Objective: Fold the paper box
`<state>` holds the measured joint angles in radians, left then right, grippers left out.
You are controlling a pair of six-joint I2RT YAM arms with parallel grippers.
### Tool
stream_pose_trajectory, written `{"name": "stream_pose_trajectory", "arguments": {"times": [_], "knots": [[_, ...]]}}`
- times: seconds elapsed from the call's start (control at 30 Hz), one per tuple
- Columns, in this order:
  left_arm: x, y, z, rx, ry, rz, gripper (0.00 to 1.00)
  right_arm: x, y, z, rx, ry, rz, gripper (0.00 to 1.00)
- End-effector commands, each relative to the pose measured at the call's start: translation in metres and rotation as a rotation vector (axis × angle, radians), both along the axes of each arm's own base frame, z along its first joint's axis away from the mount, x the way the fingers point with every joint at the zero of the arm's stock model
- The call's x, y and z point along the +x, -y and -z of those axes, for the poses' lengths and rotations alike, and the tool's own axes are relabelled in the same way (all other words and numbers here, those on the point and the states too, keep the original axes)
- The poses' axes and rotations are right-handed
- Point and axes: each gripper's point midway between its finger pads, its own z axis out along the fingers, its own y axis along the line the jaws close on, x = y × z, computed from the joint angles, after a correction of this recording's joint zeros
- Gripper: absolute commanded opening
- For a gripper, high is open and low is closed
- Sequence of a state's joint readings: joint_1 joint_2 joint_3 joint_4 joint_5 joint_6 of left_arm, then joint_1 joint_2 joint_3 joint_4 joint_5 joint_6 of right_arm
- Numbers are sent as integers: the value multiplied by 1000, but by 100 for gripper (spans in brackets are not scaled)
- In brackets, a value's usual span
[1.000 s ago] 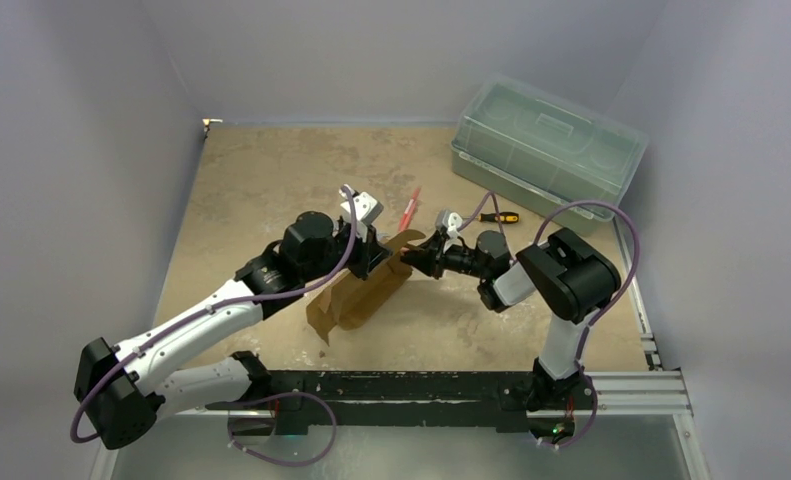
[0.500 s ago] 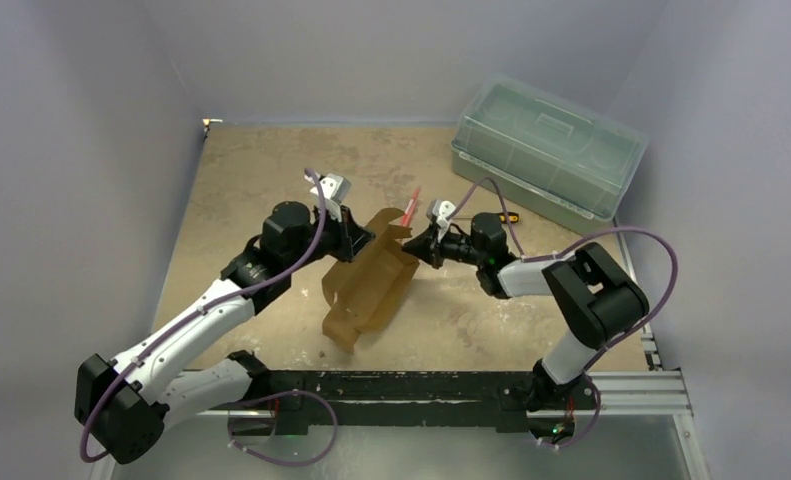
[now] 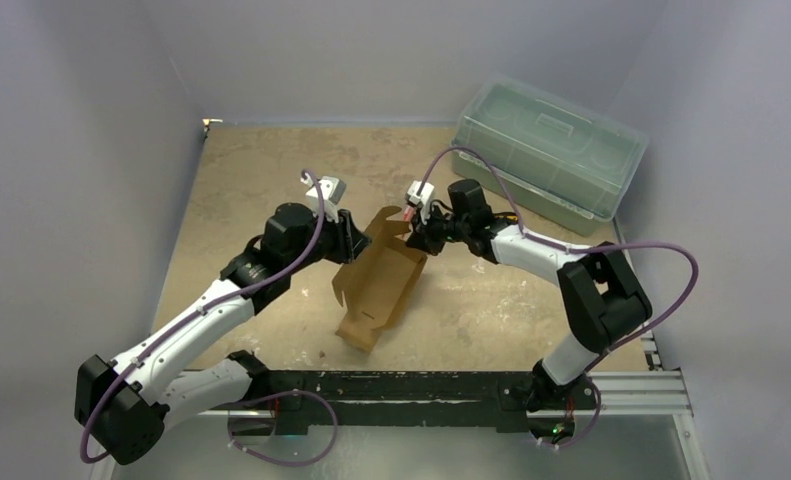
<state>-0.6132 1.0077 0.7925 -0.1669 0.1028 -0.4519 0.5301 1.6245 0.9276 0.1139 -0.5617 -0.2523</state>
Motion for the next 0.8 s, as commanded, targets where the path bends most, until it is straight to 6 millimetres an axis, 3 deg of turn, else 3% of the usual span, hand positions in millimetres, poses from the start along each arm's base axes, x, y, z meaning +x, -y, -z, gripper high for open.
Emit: {"name": "stream_pose_trajectory", "arguments": {"times": [0.0, 0.33, 0.5, 0.53, 0.67, 0.77], "knots": [[4, -10, 7, 33, 3, -43, 35, -11, 18, 23, -149, -86, 11, 4], [-7, 4, 33, 13, -54, 47, 43, -23, 30, 41, -234, -110, -8, 13], [-8, -3, 47, 61, -74, 29, 43, -27, 29, 45, -236, -125, -30, 17], [-9, -4, 48, 62, -75, 28, 41, -27, 29, 46, -239, -130, -35, 19], [-10, -4, 49, 59, -73, 33, 17, -29, 27, 48, -249, -132, -46, 24], [-9, 0, 48, 55, -74, 49, 9, -30, 25, 50, -268, -120, -51, 27]]}}
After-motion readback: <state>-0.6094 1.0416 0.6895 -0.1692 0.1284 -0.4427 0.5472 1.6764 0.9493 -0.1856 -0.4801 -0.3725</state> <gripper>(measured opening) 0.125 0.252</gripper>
